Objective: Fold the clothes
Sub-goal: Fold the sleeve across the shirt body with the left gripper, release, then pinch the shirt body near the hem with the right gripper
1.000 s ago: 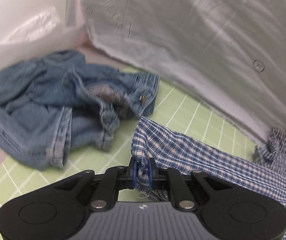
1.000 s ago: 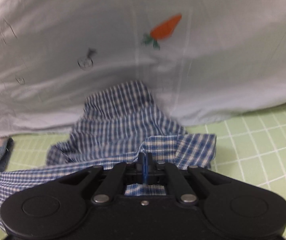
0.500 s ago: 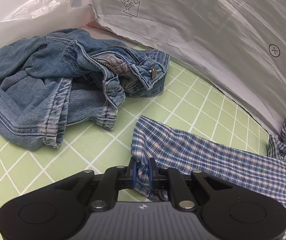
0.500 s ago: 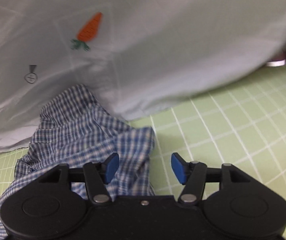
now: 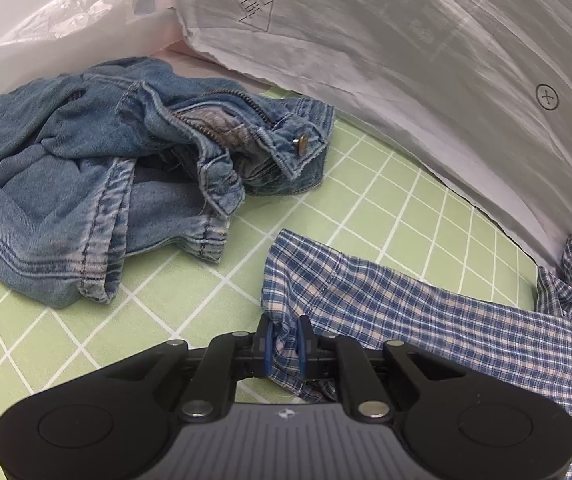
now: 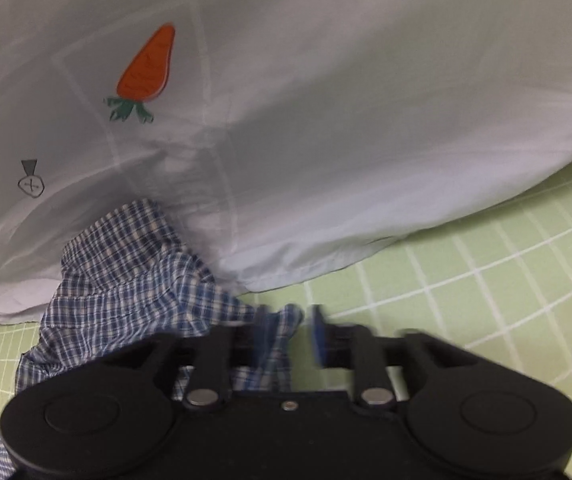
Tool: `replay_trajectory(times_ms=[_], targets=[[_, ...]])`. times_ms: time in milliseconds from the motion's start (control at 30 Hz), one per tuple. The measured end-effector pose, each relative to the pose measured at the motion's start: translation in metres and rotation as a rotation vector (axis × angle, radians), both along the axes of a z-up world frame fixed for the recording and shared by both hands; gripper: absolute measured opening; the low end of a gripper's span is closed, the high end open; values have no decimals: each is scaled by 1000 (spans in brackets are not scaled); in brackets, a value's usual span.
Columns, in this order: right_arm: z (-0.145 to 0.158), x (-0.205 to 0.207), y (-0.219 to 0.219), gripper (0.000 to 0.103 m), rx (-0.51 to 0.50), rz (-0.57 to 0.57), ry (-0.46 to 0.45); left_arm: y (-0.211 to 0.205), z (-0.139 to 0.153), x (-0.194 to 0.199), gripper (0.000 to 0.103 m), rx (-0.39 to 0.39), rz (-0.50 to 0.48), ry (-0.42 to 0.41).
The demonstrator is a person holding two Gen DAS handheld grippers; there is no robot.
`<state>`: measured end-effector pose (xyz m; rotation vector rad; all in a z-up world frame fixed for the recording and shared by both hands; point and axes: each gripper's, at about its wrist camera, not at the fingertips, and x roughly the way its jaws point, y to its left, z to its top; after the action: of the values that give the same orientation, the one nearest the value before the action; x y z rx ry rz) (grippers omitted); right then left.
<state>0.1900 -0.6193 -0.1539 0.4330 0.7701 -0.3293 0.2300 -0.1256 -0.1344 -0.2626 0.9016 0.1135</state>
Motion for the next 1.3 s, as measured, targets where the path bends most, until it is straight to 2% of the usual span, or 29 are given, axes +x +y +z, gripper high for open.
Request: replay_trajectory(times_ms=[100, 200, 267, 400, 500, 600, 733, 800, 833, 867, 967, 1033, 1133, 1233, 1300], targets=[[11, -35, -6, 84, -7, -42, -14, -14, 10, -2, 13, 1, -47, -28], [15, -77, -8, 87, -15, -68, 19, -36, 26, -9, 13, -10, -116, -71], [16, -107, -9, 87, 18, -90, 45, -53, 37, -16, 13, -41, -165, -96], [15, -169, -4, 87, 77, -131, 68, -96, 55, -37, 13, -95, -303, -129], [15, -206, 3, 87, 67, -153, 91, -134, 65, -62, 13, -124, -421, -131], [17, -240, 6, 88, 108, -170, 86, -161, 66, -97, 13, -173, -523, -101], [23, -272, 16, 89, 119, -166, 62, -184, 50, -143, 21, -219, -619, 21], [26, -280, 23, 90, 126, -154, 54, -183, 42, -160, 34, -241, -625, 71], [28, -282, 28, 90, 126, -141, 50, -179, 40, -166, 45, -254, -623, 86], [29, -282, 32, 90, 118, -125, 47, -176, 40, -171, 57, -252, -615, 88], [35, -277, 49, 96, 74, -76, 34, -160, 46, -175, 83, -200, -551, 61], [38, -271, 63, 100, 21, -49, 17, -148, 50, -173, 91, -153, -492, 42], [38, -255, 84, 103, -58, 3, 13, -130, 48, -163, 92, -93, -407, 59], [36, -235, 101, 103, -55, 58, 17, -121, 42, -150, 92, -23, -354, 98], [37, -222, 110, 103, -30, 78, 4, -115, 36, -145, 92, -13, -341, 118]])
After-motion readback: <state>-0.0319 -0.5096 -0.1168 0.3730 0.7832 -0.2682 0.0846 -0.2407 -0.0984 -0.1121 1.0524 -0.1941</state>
